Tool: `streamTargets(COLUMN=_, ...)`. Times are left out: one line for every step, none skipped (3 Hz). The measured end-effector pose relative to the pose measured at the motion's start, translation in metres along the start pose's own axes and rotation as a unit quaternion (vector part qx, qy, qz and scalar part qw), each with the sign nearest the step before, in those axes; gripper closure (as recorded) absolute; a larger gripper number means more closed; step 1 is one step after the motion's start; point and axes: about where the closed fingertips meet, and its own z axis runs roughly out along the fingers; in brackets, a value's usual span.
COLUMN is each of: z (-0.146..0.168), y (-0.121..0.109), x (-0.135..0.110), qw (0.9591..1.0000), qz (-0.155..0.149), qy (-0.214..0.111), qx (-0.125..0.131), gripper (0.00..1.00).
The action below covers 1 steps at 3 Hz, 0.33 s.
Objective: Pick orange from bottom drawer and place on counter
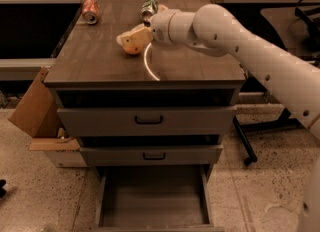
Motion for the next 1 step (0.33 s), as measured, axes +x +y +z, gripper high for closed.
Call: streamTargets(z=-0.0448, y=0.0009, x=-0.0392, qw=0.9993, qz=-0.028, qy=-0.021, qx=0.012, gripper=0.0)
